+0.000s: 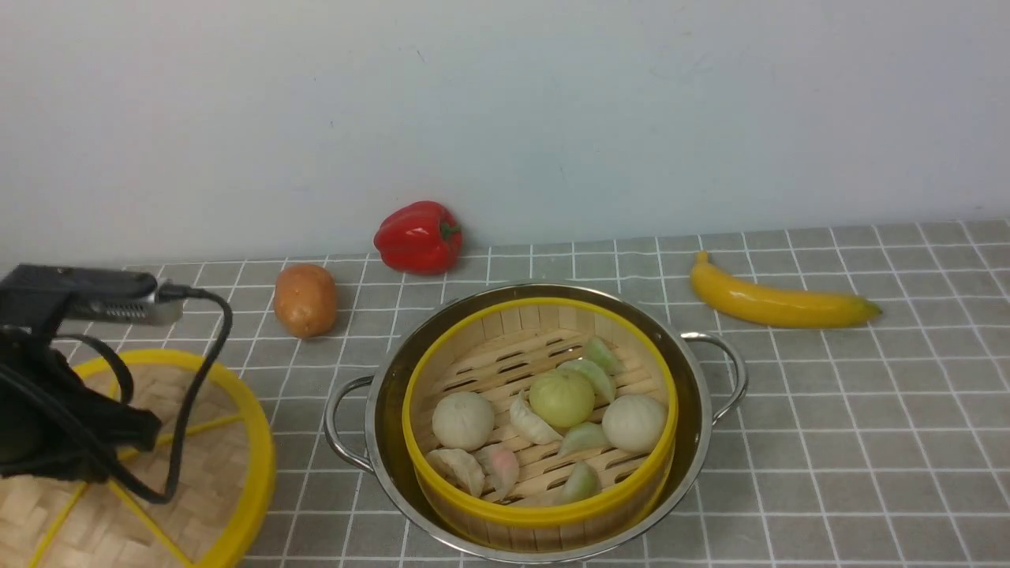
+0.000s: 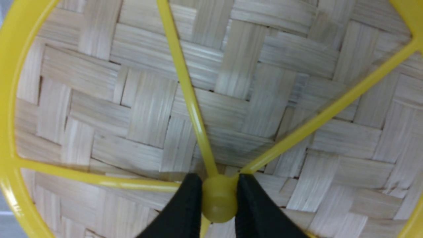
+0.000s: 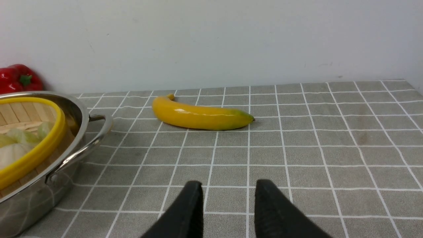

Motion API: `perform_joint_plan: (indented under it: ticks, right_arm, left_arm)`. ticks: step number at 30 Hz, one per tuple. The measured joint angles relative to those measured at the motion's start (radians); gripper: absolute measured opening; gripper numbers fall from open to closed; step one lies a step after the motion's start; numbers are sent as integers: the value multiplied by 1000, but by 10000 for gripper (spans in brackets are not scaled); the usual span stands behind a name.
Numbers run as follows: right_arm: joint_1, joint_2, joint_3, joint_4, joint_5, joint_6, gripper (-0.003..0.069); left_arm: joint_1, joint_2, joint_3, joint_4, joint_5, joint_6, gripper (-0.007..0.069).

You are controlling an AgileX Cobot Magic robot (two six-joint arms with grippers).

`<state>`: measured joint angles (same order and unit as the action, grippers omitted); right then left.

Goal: Place the steamer in the pot on the grey tablecloth, and put the lid on the steamer.
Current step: 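Place the yellow bamboo steamer lid onto the steamer in the pot with the left gripper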

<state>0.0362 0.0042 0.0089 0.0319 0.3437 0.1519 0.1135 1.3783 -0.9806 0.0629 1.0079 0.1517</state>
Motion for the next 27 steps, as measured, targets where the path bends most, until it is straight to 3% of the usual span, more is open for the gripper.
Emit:
perform_joint_plan:
  ticks: [5, 9, 11, 14, 15, 20, 27]
  right_arm:
    - [0, 0, 0, 0, 0, 0, 242]
    - [0, 0, 0, 0, 0, 0, 242]
    - [0, 0, 0, 0, 0, 0, 242]
    - [0, 0, 0, 0, 0, 0, 242]
    - [0, 0, 0, 0, 0, 0, 242]
    - [0, 0, 0, 0, 0, 0, 242]
    - [0, 0, 0, 0, 0, -1, 243]
  left_arm:
    - [0, -5, -127, -24, 74, 99, 123]
    - [-1, -5, -224, -150, 93, 269, 123]
    - [-31, -5, -266, -245, 91, 418, 123]
    - [-130, 2, -301, -313, 72, 554, 123]
    - [-130, 3, -303, -313, 70, 559, 123]
    - [-352, 92, -359, -285, 0, 609, 123]
    - [-543, 236, -442, -239, -22, 708, 123]
